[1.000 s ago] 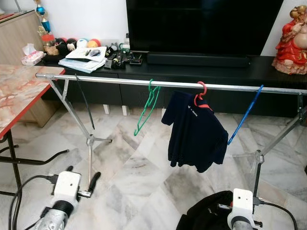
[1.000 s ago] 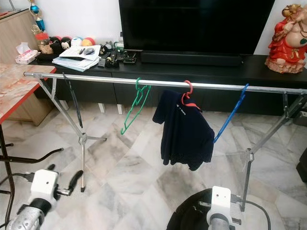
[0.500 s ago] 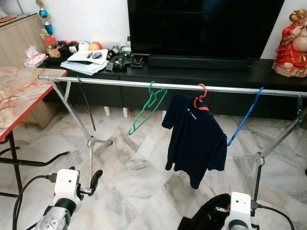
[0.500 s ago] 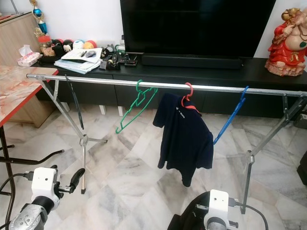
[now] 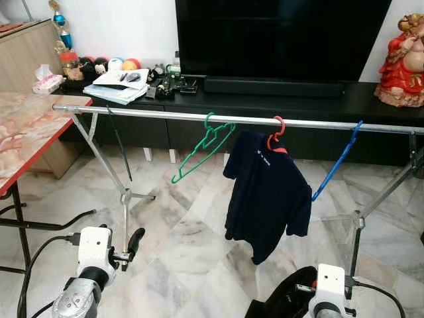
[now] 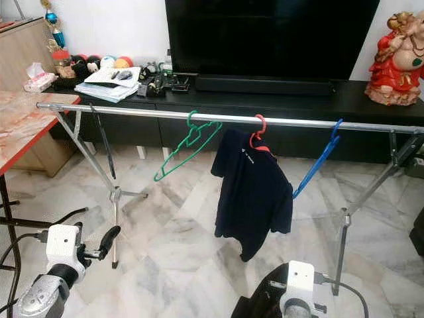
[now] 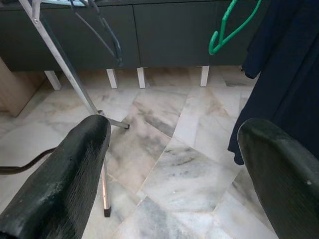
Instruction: Hang hanger
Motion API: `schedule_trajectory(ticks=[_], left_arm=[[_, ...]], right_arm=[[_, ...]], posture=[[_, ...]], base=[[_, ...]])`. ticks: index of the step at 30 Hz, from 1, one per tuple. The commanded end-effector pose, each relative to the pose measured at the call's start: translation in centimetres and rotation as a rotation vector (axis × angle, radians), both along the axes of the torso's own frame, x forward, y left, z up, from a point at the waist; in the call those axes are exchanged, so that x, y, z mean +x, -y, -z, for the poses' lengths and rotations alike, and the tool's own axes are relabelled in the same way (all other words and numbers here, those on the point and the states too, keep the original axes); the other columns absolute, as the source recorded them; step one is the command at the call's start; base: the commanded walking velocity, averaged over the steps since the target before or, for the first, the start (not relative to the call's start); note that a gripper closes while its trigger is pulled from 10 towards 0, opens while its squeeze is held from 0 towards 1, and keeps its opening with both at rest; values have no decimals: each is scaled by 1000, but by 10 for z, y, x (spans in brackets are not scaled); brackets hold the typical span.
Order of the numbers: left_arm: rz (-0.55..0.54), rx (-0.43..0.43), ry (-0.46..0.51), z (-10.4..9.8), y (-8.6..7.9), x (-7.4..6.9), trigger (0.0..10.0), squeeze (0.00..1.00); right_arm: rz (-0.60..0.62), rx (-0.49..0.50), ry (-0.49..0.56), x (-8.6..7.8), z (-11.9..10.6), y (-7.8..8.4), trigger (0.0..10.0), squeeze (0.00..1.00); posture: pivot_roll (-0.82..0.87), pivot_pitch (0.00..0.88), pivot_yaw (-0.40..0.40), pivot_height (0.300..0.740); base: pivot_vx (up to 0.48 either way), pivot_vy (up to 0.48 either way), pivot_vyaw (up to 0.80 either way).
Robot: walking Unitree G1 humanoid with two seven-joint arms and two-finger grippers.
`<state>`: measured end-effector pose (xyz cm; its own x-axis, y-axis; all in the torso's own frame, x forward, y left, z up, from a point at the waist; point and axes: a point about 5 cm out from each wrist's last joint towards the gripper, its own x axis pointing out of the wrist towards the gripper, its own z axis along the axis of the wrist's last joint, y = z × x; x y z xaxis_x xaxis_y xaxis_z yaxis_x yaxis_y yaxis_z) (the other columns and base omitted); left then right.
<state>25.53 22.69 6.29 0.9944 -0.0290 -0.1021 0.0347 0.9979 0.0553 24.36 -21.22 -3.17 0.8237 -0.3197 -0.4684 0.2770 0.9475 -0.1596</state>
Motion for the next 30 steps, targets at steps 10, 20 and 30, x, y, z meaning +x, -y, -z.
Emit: schedule_trajectory(ticks=[10,20,30], left_arm=[[-1,2,-4,-1,2,0,10000,0],[-17,-11,-3,-2,0,0,10000,0],[-23,-30,-1,-2,1,-1,10000,0]], right_arm=[[-24,8,28,8,-6,-5,10000,0],[-39,13,31,9,-6,-7,10000,0],[-38,21,30,10,-6,-8,10000,0]], posture=[[69,47,44,740],[74,50,38,740],[75,50,37,740]], base=[[0,0,0],[0,0,0],[0,166,0]])
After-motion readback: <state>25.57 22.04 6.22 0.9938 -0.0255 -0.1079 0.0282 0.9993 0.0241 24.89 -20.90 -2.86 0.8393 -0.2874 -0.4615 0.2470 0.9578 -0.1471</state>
